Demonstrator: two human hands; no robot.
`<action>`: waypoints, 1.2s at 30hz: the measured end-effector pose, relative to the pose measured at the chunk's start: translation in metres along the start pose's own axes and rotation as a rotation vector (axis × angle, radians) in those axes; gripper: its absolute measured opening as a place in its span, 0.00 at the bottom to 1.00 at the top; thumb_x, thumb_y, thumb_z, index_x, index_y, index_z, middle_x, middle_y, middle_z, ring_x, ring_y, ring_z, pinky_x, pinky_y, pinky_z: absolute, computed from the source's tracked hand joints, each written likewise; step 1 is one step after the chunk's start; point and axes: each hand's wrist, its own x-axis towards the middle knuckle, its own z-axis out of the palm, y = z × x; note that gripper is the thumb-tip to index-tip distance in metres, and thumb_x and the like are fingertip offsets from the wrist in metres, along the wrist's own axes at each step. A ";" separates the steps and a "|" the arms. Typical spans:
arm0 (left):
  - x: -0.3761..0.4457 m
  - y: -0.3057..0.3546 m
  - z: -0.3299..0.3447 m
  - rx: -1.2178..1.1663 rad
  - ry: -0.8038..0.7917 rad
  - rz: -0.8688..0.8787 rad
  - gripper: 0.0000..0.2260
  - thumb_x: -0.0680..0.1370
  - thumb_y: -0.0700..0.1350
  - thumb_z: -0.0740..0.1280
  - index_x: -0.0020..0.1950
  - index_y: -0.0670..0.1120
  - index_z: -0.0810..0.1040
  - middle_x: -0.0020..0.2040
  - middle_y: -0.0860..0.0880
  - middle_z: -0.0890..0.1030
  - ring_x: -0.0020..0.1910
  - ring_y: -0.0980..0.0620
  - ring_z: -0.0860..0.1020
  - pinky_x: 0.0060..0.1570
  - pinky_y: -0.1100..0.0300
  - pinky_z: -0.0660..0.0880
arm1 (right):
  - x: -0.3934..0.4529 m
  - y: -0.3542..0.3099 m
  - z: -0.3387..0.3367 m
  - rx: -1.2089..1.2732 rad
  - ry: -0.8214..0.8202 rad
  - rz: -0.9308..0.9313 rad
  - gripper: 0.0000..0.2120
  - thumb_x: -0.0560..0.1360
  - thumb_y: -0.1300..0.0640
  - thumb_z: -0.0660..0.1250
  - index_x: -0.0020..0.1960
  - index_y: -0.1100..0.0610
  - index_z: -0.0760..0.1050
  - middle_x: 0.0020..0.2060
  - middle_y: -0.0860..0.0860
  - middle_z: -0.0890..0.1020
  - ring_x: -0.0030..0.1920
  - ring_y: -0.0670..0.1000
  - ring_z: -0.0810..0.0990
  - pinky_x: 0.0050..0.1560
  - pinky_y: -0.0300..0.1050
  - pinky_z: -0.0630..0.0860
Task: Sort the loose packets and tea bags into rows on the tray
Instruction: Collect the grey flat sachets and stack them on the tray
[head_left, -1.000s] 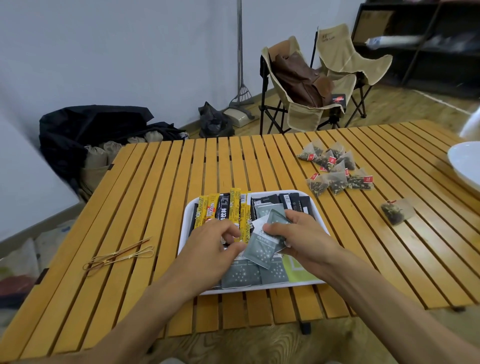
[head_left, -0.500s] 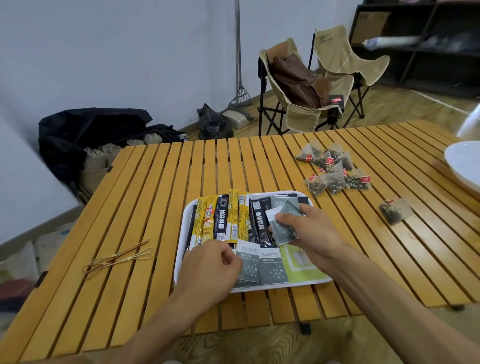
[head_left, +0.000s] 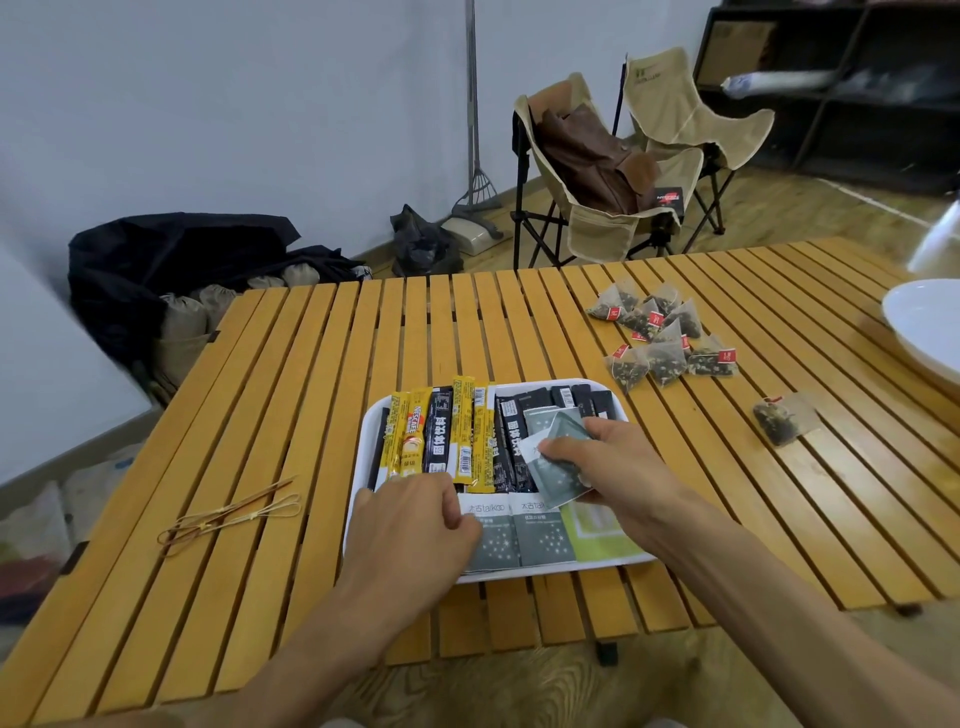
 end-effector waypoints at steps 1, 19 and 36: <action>0.002 0.001 -0.001 -0.076 0.022 0.002 0.11 0.76 0.51 0.68 0.35 0.53 0.73 0.31 0.54 0.76 0.35 0.59 0.74 0.49 0.52 0.73 | -0.001 -0.001 0.001 0.017 -0.037 -0.004 0.07 0.76 0.61 0.73 0.53 0.61 0.81 0.49 0.61 0.86 0.44 0.54 0.85 0.51 0.54 0.83; 0.025 -0.016 -0.041 -0.469 -0.217 -0.184 0.03 0.80 0.45 0.68 0.47 0.50 0.81 0.37 0.50 0.85 0.42 0.55 0.83 0.46 0.56 0.74 | -0.006 0.002 0.004 0.103 -0.086 -0.017 0.08 0.77 0.61 0.73 0.56 0.61 0.81 0.48 0.54 0.83 0.45 0.50 0.83 0.43 0.45 0.85; 0.031 -0.066 -0.055 -0.031 -0.376 -0.215 0.04 0.75 0.44 0.70 0.41 0.50 0.82 0.41 0.55 0.83 0.44 0.57 0.80 0.47 0.53 0.80 | -0.004 0.008 0.006 0.048 -0.098 -0.022 0.04 0.76 0.62 0.73 0.51 0.59 0.83 0.41 0.51 0.85 0.40 0.48 0.85 0.42 0.47 0.85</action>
